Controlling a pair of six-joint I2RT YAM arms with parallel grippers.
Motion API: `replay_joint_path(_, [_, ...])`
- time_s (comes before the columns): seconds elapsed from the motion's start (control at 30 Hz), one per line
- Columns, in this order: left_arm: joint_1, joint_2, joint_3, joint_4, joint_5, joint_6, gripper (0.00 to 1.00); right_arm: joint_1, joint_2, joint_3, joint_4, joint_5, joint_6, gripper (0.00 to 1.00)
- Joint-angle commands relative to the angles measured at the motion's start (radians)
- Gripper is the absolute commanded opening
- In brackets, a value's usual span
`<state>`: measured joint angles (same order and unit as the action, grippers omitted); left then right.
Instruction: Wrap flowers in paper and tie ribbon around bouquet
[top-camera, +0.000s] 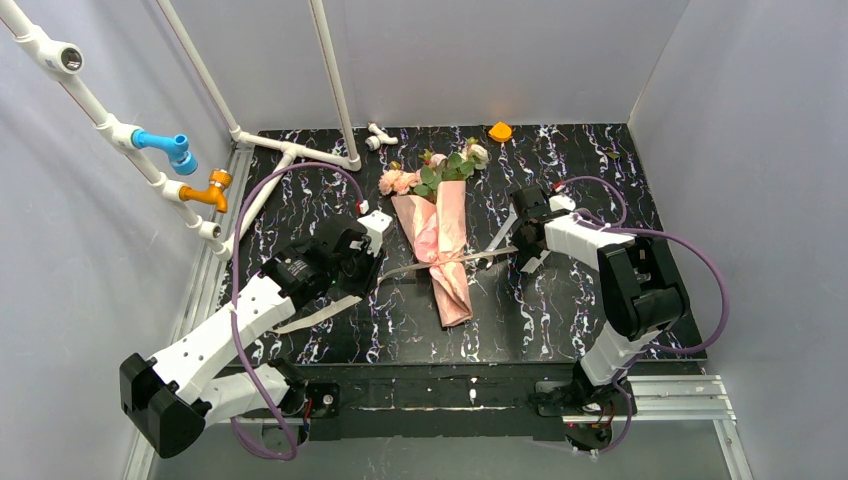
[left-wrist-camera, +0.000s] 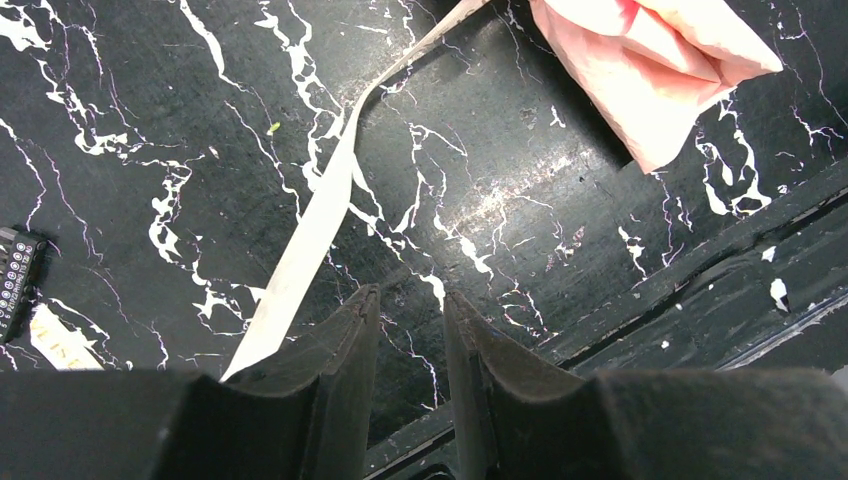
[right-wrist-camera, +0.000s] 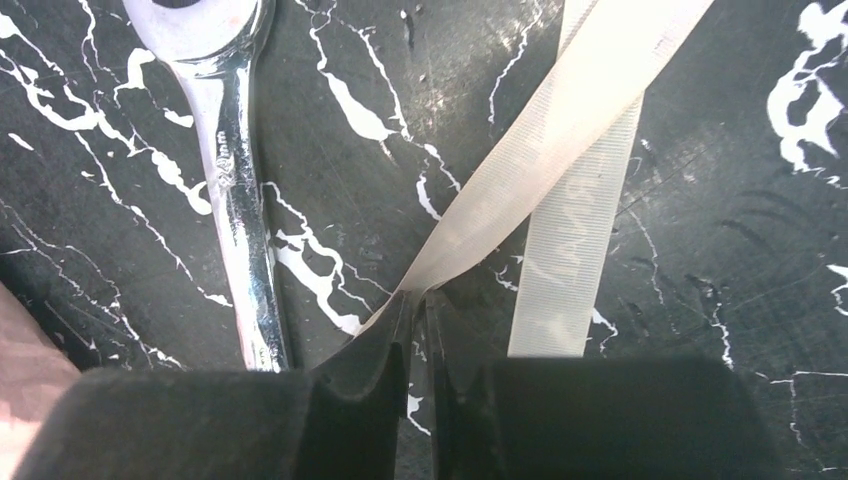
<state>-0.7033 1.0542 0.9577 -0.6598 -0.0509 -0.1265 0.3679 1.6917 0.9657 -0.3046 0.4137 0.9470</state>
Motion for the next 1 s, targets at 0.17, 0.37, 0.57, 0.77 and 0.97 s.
replay_joint_path(0.17, [-0.002, -0.010, -0.005, -0.012, -0.034, 0.011, 0.27, -0.004, 0.022, -0.036, -0.004, 0.106, -0.069, 0.13])
replay_joint_path(0.37, [-0.002, -0.013, -0.007, -0.015, -0.037, 0.008, 0.26, -0.004, 0.023, -0.038, 0.032, 0.065, -0.105, 0.01])
replay_joint_path(0.57, [-0.002, -0.022, -0.008, -0.014, -0.050, 0.007, 0.26, -0.002, -0.061, -0.025, 0.054, 0.006, -0.145, 0.01])
replay_joint_path(0.77, [-0.002, -0.017, -0.007, -0.015, -0.056, 0.009, 0.25, 0.064, -0.185, 0.059, -0.003, -0.133, -0.118, 0.01])
replay_joint_path(0.97, [-0.002, -0.020, -0.008, -0.017, -0.067, 0.010, 0.25, 0.242, -0.268, 0.067, -0.027, -0.132, 0.055, 0.01])
